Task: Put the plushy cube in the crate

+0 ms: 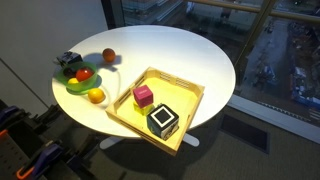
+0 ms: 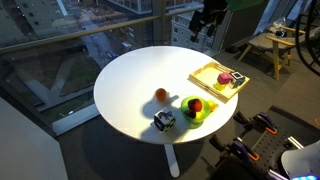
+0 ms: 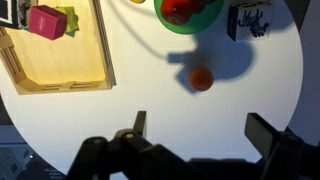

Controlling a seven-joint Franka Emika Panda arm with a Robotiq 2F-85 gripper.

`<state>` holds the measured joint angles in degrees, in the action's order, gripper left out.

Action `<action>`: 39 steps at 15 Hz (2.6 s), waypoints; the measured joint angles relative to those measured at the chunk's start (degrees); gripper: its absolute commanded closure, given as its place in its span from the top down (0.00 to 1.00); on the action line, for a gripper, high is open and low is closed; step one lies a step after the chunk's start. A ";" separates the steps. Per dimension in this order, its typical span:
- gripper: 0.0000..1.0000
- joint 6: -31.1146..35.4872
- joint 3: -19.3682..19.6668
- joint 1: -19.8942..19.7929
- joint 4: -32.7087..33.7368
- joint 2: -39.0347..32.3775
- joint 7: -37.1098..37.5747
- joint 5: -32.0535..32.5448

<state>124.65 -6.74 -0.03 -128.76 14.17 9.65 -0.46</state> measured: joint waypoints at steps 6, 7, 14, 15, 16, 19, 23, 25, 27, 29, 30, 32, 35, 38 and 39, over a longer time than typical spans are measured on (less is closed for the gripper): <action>1.00 -6.15 0.53 1.21 3.27 -3.13 -1.02 -3.36; 1.00 -7.18 0.58 1.37 3.62 -3.54 -1.11 -3.63; 1.00 -8.74 0.56 2.31 4.06 -5.77 -1.11 -3.75; 1.00 -8.74 0.53 2.51 4.06 -6.09 -1.11 -3.75; 1.00 -8.73 0.50 2.74 4.06 -6.39 -1.11 -3.74; 1.00 -8.47 0.18 3.64 3.99 -7.32 -1.10 -3.60; 1.00 -8.35 -0.59 4.87 3.69 -8.55 -1.04 -2.25; 1.00 -8.22 -0.91 5.35 3.17 -8.93 -0.99 -0.89; 1.00 -7.59 -1.18 5.64 2.43 -9.23 -0.89 0.59; 1.00 -6.50 -1.30 5.89 1.65 -9.38 -0.74 1.78; 1.00 -5.89 -1.34 5.99 1.18 -9.38 -0.67 2.30; 1.00 -4.77 -1.45 6.08 0.44 -9.38 -0.56 2.86; 1.00 -4.31 -1.53 6.08 -0.01 -9.44 -0.51 3.01; 1.00 -4.31 -1.53 6.08 -0.01 -9.48 -0.51 3.01; 1.00 -4.31 -1.53 6.08 -0.01 -9.48 -0.51 3.01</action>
<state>120.34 -8.27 6.05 -128.77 4.69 9.14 2.55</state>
